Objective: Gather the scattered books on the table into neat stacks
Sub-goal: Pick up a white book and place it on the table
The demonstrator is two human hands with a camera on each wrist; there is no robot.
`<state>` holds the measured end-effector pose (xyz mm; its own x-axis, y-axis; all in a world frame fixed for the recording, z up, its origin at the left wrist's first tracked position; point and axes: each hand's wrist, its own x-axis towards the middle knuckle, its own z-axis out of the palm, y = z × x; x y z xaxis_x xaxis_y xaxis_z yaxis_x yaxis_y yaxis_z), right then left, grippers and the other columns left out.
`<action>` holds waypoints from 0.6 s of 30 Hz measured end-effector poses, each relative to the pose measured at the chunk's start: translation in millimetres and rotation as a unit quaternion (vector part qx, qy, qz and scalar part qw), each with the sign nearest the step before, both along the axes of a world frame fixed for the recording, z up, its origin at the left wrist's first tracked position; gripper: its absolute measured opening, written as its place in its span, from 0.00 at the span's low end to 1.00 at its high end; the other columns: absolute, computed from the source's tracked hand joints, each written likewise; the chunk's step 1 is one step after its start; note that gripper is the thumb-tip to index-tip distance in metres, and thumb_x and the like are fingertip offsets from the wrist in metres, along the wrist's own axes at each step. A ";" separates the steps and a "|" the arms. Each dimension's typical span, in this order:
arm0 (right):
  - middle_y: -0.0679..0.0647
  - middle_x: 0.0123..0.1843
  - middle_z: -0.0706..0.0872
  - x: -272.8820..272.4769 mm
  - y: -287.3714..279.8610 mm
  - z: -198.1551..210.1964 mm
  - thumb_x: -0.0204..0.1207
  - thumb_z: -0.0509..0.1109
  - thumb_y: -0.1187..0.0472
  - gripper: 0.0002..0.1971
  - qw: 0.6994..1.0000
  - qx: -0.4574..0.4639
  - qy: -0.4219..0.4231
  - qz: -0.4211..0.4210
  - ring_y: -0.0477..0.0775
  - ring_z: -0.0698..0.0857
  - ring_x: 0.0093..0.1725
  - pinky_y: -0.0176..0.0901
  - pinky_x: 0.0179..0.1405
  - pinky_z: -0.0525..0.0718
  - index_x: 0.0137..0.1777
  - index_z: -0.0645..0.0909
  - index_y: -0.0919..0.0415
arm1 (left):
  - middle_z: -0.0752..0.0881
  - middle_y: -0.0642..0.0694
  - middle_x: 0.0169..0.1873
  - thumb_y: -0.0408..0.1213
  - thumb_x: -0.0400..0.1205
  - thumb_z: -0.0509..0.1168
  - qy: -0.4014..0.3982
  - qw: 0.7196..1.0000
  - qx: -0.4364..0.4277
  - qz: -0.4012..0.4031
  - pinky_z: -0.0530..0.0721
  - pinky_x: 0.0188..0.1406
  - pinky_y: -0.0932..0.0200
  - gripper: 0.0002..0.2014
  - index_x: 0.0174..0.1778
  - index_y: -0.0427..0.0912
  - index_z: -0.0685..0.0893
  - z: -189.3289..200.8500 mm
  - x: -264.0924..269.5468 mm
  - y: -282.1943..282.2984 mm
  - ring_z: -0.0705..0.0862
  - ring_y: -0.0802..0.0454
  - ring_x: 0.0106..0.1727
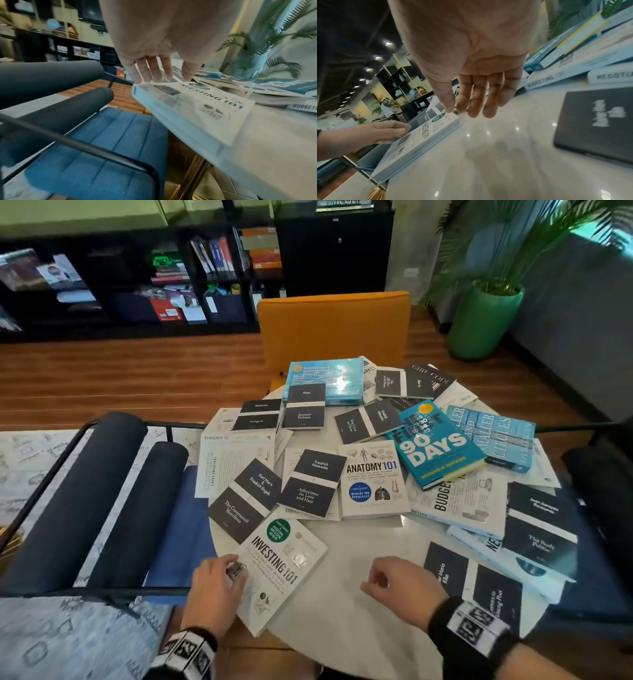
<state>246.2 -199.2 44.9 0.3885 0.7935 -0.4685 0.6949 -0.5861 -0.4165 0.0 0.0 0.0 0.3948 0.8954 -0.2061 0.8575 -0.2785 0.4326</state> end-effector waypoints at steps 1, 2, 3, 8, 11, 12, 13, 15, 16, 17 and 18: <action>0.42 0.46 0.81 -1.9 10.3 -5.3 0.79 0.61 0.41 0.10 1.000 -0.003 0.005 -0.012 0.46 0.79 0.44 0.42 0.46 0.78 0.44 0.76 0.45 | 0.76 0.50 0.65 0.52 0.82 0.64 0.003 1.000 -0.005 -0.015 0.73 0.71 0.50 0.22 0.71 0.50 0.74 -4.7 6.9 7.5 0.70 0.52 0.69; 0.44 0.48 0.83 -3.3 18.8 -8.6 0.80 0.60 0.43 0.10 1.000 0.000 0.006 -0.028 0.48 0.81 0.46 0.43 0.47 0.79 0.47 0.78 0.47 | 0.74 0.50 0.68 0.56 0.81 0.63 0.024 0.999 -0.017 -0.021 0.73 0.72 0.48 0.27 0.74 0.50 0.71 -6.0 13.8 12.3 0.70 0.52 0.71; 0.46 0.51 0.85 -5.1 27.3 -13.6 0.81 0.59 0.45 0.11 0.999 0.000 0.010 -0.038 0.49 0.83 0.48 0.44 0.49 0.81 0.52 0.79 0.48 | 0.73 0.50 0.71 0.61 0.79 0.63 0.040 0.998 -0.026 -0.032 0.72 0.73 0.47 0.33 0.77 0.50 0.68 -9.1 20.9 17.6 0.70 0.51 0.73; 0.51 0.58 0.85 -17.0 51.9 -36.9 0.80 0.63 0.45 0.22 0.989 0.000 0.091 -0.114 0.51 0.84 0.54 0.45 0.57 0.81 0.72 0.71 0.48 | 0.70 0.47 0.71 0.77 0.61 0.68 0.120 0.988 -0.076 -0.068 0.73 0.73 0.44 0.58 0.82 0.50 0.58 -16.4 31.0 20.2 0.67 0.48 0.73; 0.53 0.66 0.82 -28.9 55.6 -47.1 0.76 0.67 0.39 0.34 0.979 -0.017 0.130 -0.155 0.53 0.83 0.63 0.45 0.63 0.80 0.78 0.65 0.51 | 0.69 0.47 0.64 0.79 0.51 0.69 0.122 0.983 -0.120 -0.071 0.76 0.70 0.43 0.64 0.80 0.51 0.58 -18.0 32.4 14.9 0.66 0.48 0.71; 0.53 0.68 0.82 -33.4 53.8 -49.9 0.74 0.68 0.37 0.37 0.976 -0.019 0.141 -0.166 0.53 0.82 0.64 0.46 0.64 0.79 0.79 0.64 0.52 | 0.69 0.47 0.64 0.79 0.49 0.70 0.121 0.981 -0.134 -0.074 0.75 0.70 0.44 0.65 0.79 0.50 0.58 -18.3 34.1 10.9 0.66 0.47 0.71; 0.53 0.68 0.82 -37.5 50.6 -51.3 0.72 0.70 0.37 0.39 0.972 -0.015 0.151 -0.178 0.53 0.82 0.64 0.46 0.64 0.79 0.79 0.64 0.52 | 0.69 0.47 0.64 0.79 0.49 0.71 0.119 0.979 -0.144 -0.078 0.75 0.71 0.44 0.65 0.79 0.50 0.58 -17.7 35.9 6.4 0.67 0.47 0.71; 0.51 0.68 0.82 -42.5 41.6 -52.1 0.70 0.73 0.39 0.39 0.965 0.010 0.171 -0.199 0.51 0.83 0.62 0.45 0.62 0.80 0.78 0.66 0.52 | 0.69 0.50 0.62 0.78 0.48 0.71 0.117 0.976 -0.152 -0.098 0.77 0.71 0.47 0.65 0.78 0.49 0.58 -17.4 42.3 -4.3 0.70 0.48 0.69; 0.49 0.67 0.82 -43.1 35.8 -52.8 0.70 0.74 0.40 0.37 0.962 0.025 0.176 -0.205 0.49 0.83 0.61 0.44 0.61 0.81 0.76 0.67 0.52 | 0.69 0.51 0.62 0.77 0.49 0.72 0.115 0.974 -0.155 -0.116 0.78 0.70 0.48 0.64 0.77 0.50 0.58 -17.0 46.5 -9.6 0.72 0.50 0.67; 0.46 0.67 0.83 -42.7 29.8 -53.8 0.70 0.75 0.42 0.35 0.960 0.034 0.179 -0.214 0.47 0.83 0.59 0.43 0.58 0.81 0.74 0.69 0.51 | 0.69 0.52 0.62 0.76 0.50 0.73 0.112 0.971 -0.160 -0.135 0.79 0.68 0.49 0.62 0.77 0.50 0.58 -16.4 51.7 -15.0 0.74 0.51 0.65; 0.45 0.66 0.83 -41.2 23.5 -54.6 0.69 0.76 0.44 0.33 0.956 0.041 0.181 -0.226 0.46 0.84 0.58 0.42 0.57 0.81 0.72 0.69 0.50 | 0.69 0.53 0.62 0.74 0.52 0.74 0.105 0.968 -0.167 -0.154 0.81 0.67 0.50 0.60 0.77 0.51 0.58 -15.5 57.7 -20.5 0.76 0.52 0.64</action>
<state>205.1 -175.7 -9.8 0.5243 0.6227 -0.5809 0.1791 -0.7475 -0.6396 57.7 -20.5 -15.5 0.5508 0.6111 -0.5684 0.8346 -0.4107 0.3672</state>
